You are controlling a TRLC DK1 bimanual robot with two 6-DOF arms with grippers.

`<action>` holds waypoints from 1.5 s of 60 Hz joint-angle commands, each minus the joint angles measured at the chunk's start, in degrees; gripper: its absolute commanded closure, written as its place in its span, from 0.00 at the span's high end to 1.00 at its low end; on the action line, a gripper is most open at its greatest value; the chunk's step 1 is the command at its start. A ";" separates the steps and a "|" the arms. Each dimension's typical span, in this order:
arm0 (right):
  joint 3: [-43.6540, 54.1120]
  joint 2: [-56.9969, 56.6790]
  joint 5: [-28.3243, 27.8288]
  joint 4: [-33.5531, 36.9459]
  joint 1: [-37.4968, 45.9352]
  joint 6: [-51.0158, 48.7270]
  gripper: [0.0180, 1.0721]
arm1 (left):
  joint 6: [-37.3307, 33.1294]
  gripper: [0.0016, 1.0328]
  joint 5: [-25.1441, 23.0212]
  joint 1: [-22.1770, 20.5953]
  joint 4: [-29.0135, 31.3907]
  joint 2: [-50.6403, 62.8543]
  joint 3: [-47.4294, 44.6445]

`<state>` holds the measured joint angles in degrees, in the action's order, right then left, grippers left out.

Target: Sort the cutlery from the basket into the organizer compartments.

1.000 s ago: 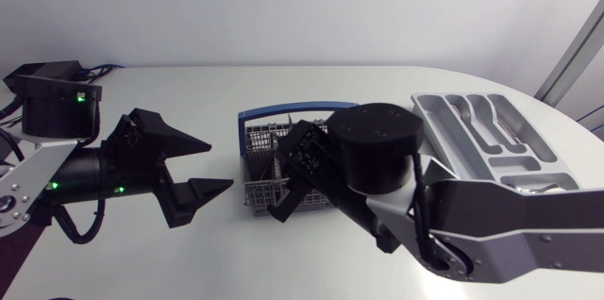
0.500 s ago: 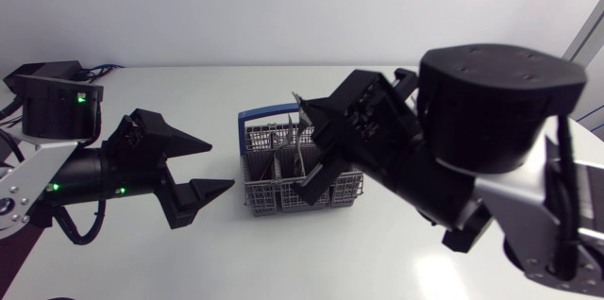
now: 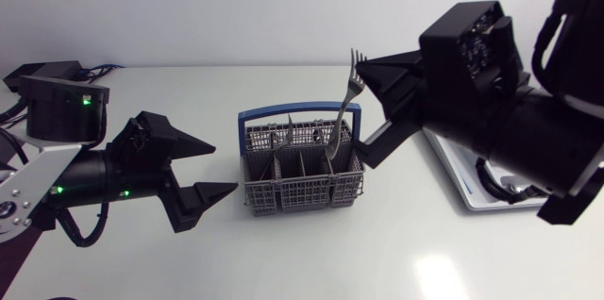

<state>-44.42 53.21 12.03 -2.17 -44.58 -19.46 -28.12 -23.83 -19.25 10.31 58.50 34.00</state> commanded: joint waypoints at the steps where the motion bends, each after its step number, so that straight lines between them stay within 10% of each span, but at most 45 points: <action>1: -3.21 -1.53 -2.36 2.44 3.80 2.24 0.05 | 0.87 0.95 0.28 -0.35 0.59 -0.93 0.72; 18: -10.16 -0.21 -26.45 14.30 30.87 5.23 0.06 | 0.96 0.95 0.37 -1.15 1.03 -1.11 0.72; 43: -18.07 9.98 -43.23 18.35 56.97 1.62 0.06 | 1.22 0.95 0.46 -1.23 1.21 -1.63 0.37; 90: -47.69 47.16 -49.39 32.76 78.85 -19.21 0.05 | 1.31 0.95 0.54 -1.85 1.21 -1.63 0.19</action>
<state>-88.20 96.82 -37.28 28.82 33.26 -35.24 -28.08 -23.49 -20.49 11.05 57.36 34.00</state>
